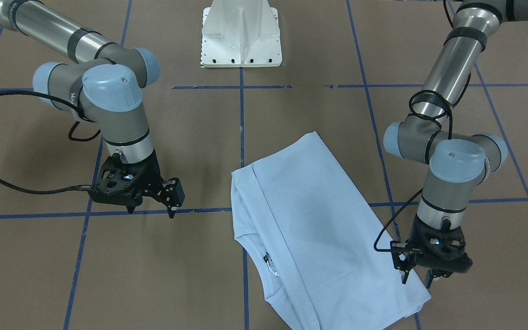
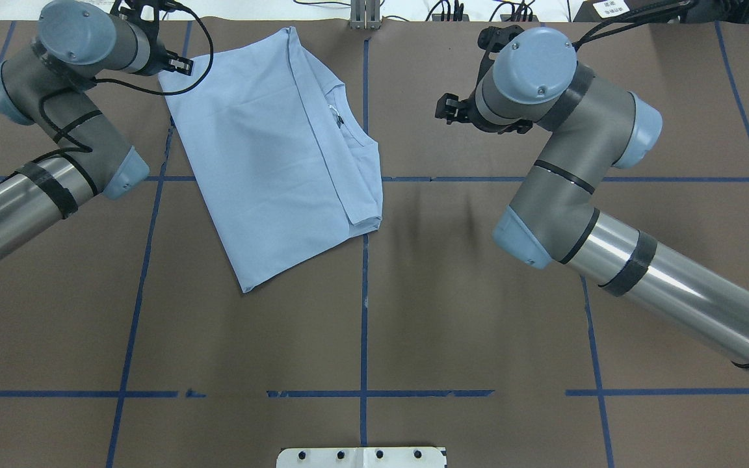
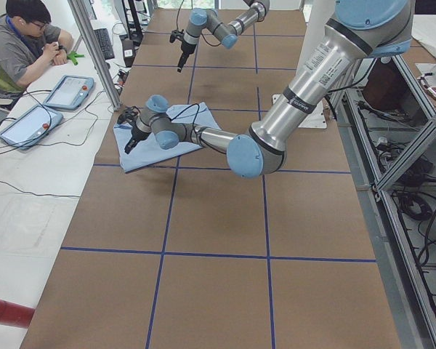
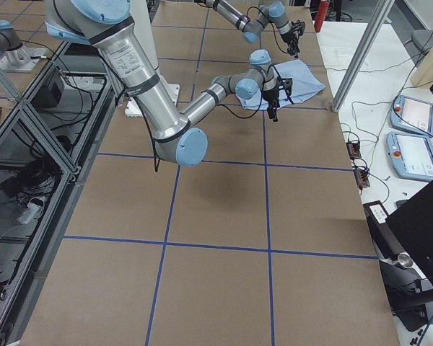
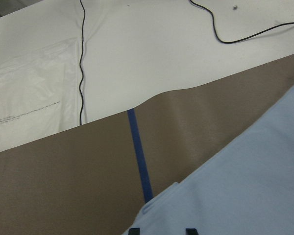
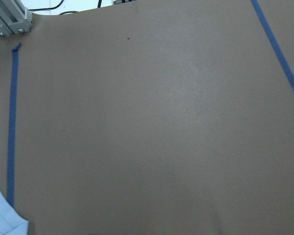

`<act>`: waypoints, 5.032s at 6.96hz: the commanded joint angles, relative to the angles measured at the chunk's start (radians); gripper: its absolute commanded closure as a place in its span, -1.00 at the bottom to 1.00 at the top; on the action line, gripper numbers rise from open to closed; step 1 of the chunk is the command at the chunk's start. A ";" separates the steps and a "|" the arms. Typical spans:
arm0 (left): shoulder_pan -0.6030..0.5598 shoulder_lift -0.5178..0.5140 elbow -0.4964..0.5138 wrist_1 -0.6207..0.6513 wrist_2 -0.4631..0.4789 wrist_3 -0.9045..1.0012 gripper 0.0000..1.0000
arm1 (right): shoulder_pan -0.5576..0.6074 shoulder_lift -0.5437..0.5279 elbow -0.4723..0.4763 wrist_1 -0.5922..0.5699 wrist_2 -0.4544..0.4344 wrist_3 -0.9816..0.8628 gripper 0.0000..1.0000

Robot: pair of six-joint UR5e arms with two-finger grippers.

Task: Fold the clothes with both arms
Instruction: 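Move the right gripper onto the shirt near the collar and press down, then drag the collar end with the right gripper toward the robot, rotating the shirt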

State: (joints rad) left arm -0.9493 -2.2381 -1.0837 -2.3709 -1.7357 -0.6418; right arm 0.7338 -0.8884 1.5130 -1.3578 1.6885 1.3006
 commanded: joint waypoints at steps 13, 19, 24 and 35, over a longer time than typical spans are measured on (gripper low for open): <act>0.026 0.046 -0.082 -0.008 -0.039 -0.056 -1.00 | -0.212 0.249 -0.389 0.134 -0.204 0.193 0.58; 0.026 0.045 -0.081 -0.008 -0.039 -0.056 -1.00 | -0.215 0.253 -0.382 0.091 -0.222 0.177 -0.10; 0.026 0.046 -0.082 -0.008 -0.039 -0.056 -1.00 | -0.217 0.249 -0.386 0.091 -0.233 0.175 -0.06; 0.026 0.046 -0.081 -0.008 -0.039 -0.055 -1.00 | -0.228 0.255 -0.386 0.091 -0.233 0.189 1.00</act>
State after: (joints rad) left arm -0.9235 -2.1908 -1.1643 -2.3792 -1.7748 -0.6973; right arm 0.5063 -0.6328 1.1275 -1.2670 1.4557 1.4880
